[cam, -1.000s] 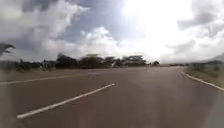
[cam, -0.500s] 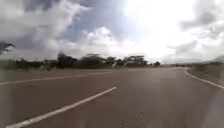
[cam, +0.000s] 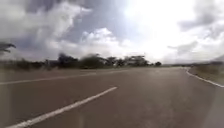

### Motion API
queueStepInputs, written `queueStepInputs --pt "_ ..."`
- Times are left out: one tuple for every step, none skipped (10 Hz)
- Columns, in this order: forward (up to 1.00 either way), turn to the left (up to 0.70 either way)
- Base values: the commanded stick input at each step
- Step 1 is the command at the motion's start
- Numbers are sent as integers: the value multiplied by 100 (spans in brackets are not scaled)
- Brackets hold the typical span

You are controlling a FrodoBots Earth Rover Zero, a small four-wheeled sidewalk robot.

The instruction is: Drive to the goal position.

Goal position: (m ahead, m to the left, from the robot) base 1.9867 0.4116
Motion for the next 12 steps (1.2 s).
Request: queueStepInputs --pt "100 -34" --pt "100 -15" --pt "100 0" --pt "100 0" --pt "100 0" --pt "100 0" --pt "100 0" --pt "100 0" --pt "100 0" --pt "100 0" --pt "100 0" --pt "100 0"
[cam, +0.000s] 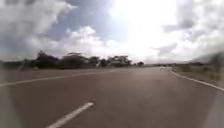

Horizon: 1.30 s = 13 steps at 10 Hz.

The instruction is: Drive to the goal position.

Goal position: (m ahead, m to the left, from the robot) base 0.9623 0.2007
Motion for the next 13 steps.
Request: queueStepInputs --pt "100 0" --pt "100 0" --pt "100 0" --pt "100 0" --pt "100 0" --pt "100 0" --pt "84 0" --pt "32 0" --pt "0 0" --pt "0 0" --pt "0 0" --pt "0 0" --pt "0 0"
